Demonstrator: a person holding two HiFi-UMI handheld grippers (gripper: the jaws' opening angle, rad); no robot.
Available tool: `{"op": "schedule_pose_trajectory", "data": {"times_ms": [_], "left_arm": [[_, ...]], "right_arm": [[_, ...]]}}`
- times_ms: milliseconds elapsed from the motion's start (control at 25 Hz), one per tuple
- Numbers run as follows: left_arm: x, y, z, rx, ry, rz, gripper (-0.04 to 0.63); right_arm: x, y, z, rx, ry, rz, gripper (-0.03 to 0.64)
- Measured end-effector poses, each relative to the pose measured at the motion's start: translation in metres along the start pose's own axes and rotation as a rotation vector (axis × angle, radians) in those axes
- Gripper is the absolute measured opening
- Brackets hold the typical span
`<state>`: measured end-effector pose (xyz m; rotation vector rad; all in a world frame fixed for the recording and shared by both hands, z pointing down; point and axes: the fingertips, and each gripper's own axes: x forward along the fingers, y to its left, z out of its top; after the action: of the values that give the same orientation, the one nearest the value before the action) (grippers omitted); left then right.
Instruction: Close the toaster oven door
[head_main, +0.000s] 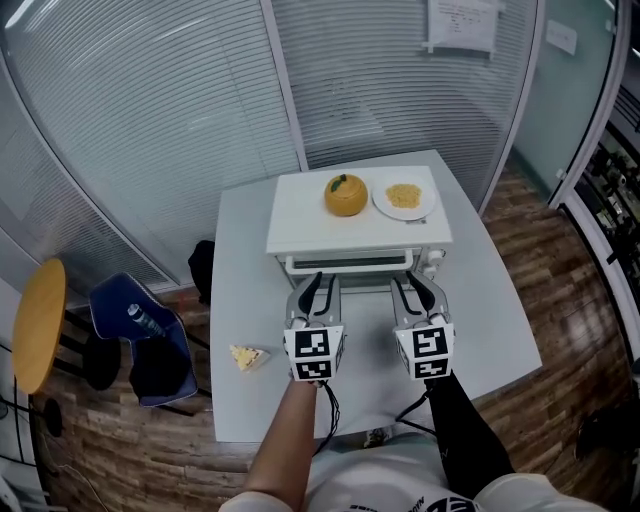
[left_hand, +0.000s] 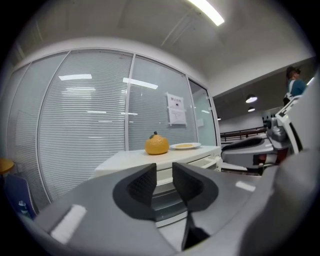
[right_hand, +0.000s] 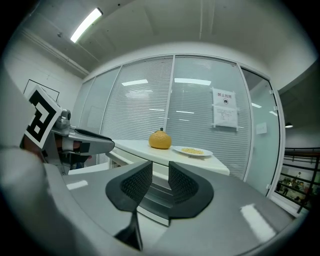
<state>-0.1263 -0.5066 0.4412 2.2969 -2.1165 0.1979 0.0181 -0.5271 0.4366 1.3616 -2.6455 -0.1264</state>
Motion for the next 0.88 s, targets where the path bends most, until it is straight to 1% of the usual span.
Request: {"op": "schedule_pose_trajectory", "data": {"times_ms": [320, 440, 600, 880], "left_arm": [[-0.062, 0.001, 0.019, 0.026, -0.032, -0.072, 0.160], [-0.087, 0.005, 0.024, 0.036, -0.048, -0.111, 0.160], [-0.121, 0.012, 0.029, 0.048, -0.058, -0.150, 0.160], [-0.170, 0.013, 0.031, 0.076, -0.076, -0.213, 0.160]], "right_arm": [[-0.043, 0.036, 0.021, 0.011, -0.022, -0.044, 0.091], [-0.060, 0.057, 0.027, 0.015, -0.023, -0.040, 0.092], [-0.087, 0.084, 0.037, 0.014, -0.031, -0.059, 0.092], [-0.132, 0.113, 0.048, 0.007, -0.056, -0.105, 0.092]]}}
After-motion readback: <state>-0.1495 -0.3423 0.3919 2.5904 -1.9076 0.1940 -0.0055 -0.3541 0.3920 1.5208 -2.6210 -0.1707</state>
